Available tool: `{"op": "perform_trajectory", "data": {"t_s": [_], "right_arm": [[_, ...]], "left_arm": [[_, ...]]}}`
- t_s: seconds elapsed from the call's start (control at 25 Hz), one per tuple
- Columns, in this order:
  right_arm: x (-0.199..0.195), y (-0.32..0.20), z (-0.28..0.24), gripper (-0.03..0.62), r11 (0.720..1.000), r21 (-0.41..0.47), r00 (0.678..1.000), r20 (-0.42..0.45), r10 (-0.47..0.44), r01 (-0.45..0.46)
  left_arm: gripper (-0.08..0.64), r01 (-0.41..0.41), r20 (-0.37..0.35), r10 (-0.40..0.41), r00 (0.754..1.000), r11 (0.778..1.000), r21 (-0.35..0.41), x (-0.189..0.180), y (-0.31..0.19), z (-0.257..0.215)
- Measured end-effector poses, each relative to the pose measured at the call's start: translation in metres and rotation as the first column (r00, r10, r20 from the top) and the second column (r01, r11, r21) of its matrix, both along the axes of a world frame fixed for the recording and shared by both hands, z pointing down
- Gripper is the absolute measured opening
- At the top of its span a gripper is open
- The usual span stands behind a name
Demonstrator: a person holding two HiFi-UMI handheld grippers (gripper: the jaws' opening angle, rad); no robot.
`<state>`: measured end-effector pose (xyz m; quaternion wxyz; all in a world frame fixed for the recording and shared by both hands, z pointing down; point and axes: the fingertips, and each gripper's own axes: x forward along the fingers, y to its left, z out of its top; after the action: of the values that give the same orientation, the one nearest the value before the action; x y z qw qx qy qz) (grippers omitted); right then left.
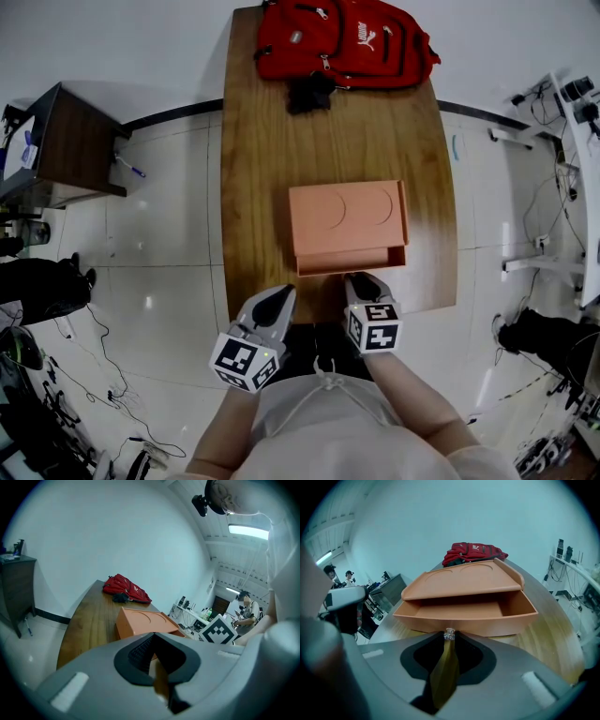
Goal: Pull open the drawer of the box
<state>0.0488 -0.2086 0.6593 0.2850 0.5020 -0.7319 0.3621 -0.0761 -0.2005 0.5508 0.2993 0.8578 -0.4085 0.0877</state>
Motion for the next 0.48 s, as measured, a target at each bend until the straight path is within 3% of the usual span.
{"op": "perform_trajectory", "data": {"t_s": [0.48], "right_arm": [[0.004,0.041,0.002,0.074,0.998,-0.026,0.998,0.009,-0.059,0.059]], "left_arm": [[0.005,0.009,0.004,-0.009,1.000,1.000,0.020,0.015,0.023,-0.005]]}}
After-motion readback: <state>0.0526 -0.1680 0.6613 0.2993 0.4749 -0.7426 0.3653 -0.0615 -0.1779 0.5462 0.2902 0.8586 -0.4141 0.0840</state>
